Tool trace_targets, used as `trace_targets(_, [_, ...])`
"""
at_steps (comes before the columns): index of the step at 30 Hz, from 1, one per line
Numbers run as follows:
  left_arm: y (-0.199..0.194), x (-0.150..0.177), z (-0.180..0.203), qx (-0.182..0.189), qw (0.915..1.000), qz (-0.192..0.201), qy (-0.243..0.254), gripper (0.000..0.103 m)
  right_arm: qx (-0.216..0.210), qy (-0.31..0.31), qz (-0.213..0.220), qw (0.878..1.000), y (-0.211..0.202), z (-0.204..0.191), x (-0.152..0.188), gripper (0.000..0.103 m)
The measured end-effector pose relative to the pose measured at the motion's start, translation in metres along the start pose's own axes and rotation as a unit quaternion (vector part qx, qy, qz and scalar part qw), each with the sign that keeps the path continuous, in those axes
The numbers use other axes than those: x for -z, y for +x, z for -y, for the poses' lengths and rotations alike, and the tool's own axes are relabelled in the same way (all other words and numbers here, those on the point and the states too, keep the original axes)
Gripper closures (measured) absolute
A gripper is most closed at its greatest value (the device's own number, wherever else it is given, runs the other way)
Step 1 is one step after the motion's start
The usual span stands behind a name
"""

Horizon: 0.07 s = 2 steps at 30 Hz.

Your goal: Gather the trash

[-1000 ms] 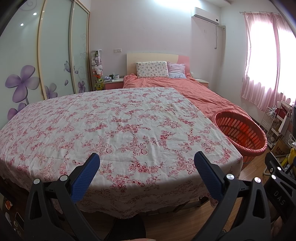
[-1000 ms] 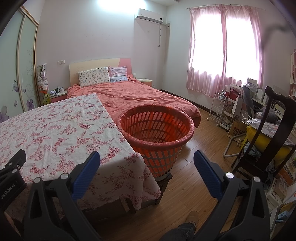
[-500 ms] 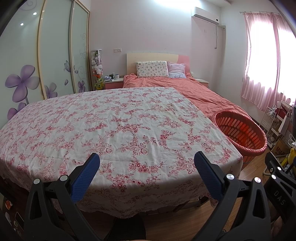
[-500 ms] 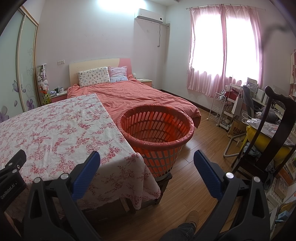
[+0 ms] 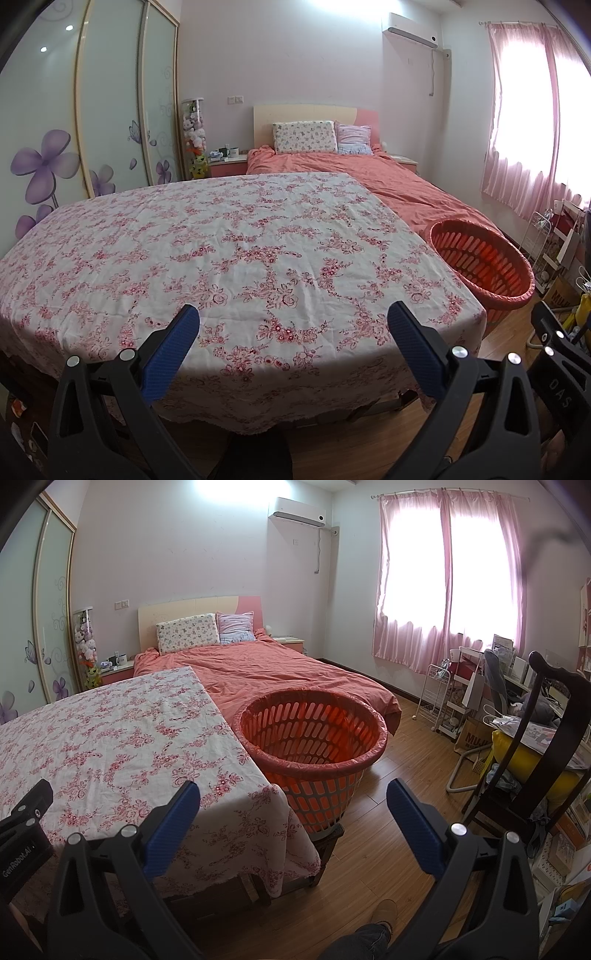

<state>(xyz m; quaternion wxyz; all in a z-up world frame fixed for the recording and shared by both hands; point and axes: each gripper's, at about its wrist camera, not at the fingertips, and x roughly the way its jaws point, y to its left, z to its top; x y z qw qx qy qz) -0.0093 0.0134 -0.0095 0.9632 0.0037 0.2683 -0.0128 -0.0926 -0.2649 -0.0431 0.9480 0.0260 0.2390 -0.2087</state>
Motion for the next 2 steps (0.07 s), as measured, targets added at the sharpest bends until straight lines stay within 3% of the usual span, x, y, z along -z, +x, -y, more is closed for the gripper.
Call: trace_targets(2, [-0.0001,0.0000,0.0000,0.000,1.0000,0.000,0.000,0.003,0.000,0.000,0.000,1.000,0.0000,0.0000,0.0000,0.004])
